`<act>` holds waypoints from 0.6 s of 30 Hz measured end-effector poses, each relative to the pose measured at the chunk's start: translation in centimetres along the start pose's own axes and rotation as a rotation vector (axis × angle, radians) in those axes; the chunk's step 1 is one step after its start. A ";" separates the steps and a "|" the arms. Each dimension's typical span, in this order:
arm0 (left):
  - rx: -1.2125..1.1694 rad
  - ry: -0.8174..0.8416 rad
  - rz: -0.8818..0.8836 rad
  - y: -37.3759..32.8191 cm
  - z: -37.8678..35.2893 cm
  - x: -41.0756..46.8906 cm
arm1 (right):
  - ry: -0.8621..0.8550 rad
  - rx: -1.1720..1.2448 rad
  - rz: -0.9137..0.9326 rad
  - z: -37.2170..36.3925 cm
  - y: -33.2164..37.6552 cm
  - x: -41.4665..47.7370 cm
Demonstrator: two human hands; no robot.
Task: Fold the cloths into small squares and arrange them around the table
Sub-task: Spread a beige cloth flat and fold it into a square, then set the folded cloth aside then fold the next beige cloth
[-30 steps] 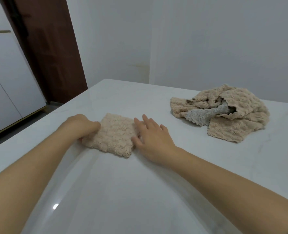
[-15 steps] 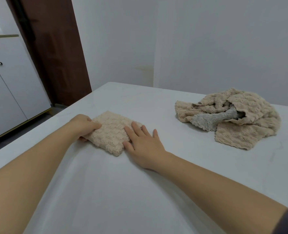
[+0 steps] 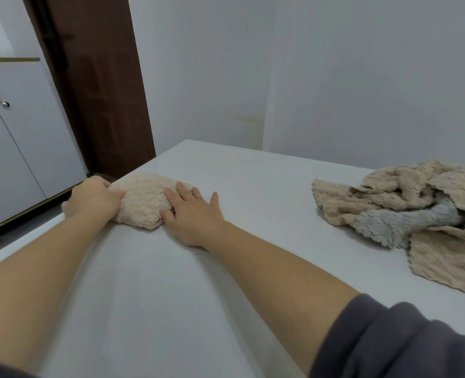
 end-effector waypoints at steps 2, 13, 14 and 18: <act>0.084 -0.065 -0.059 -0.4 -0.3 0.3 | -0.005 0.007 0.013 0.2 -0.1 0.5; 0.364 0.146 -0.427 -1.4 -2.4 -3.2 | 0.003 -0.021 0.014 1.0 -1.9 -1.1; 0.339 0.104 -0.426 -1.8 -2.0 -3.9 | -0.027 -0.026 0.011 1.4 -2.5 -1.8; 0.271 0.072 -0.518 -4.3 -2.0 -7.8 | -0.102 -0.091 -0.046 3.4 -6.5 -6.0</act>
Point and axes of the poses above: each hand's wrist, its own x-axis towards the middle knuckle, its own z-axis out of the back of the hand, y = z × x, the point moved 1 cm from there along x, towards the middle knuckle, and after that the axes turned 5 degrees about -x, right-handed, at the moved point
